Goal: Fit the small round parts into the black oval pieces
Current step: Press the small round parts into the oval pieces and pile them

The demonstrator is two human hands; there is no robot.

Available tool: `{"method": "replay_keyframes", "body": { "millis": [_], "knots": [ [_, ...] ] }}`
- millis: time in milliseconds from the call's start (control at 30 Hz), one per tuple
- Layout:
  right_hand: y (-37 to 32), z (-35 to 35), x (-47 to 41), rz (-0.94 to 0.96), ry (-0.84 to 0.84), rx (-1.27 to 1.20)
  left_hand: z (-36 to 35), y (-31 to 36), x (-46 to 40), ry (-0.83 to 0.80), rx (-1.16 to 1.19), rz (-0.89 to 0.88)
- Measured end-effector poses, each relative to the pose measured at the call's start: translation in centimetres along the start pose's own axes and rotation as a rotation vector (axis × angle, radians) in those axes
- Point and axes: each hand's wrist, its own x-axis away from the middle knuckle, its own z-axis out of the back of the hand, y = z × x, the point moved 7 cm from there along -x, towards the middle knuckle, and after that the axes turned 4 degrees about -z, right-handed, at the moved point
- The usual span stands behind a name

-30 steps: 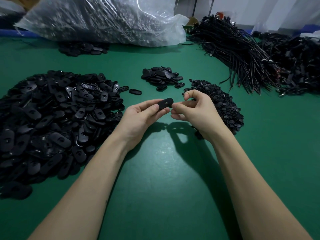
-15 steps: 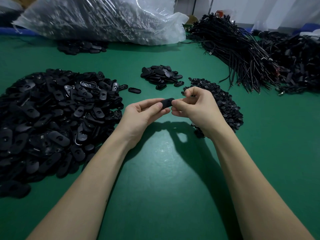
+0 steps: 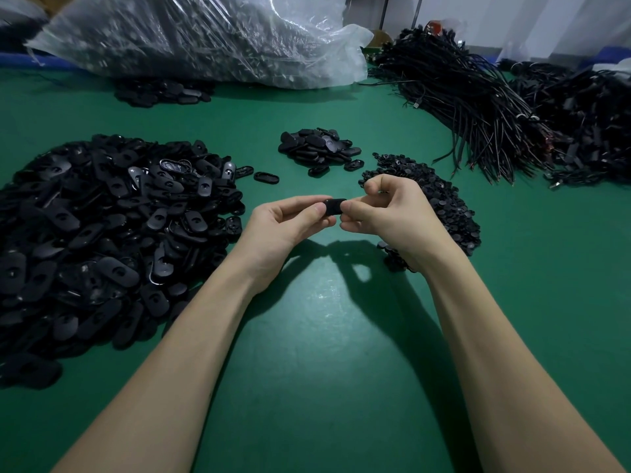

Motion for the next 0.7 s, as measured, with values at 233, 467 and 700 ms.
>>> {"method": "replay_keyframes", "body": {
  "millis": [233,467,700],
  "knots": [
    [0.2,0.1,-0.1,-0.004,0.033,0.035,0.0,0.0,0.0,-0.019,-0.076,-0.024],
    [0.1,0.4,0.1,0.067,0.189,0.166,0.2,0.0,0.0,-0.012,-0.131,-0.039],
    [1.5,0.0,0.1,-0.037,0.058,0.037,0.4,-0.4,-0.3,0.042,-0.122,0.004]
  ]
}}
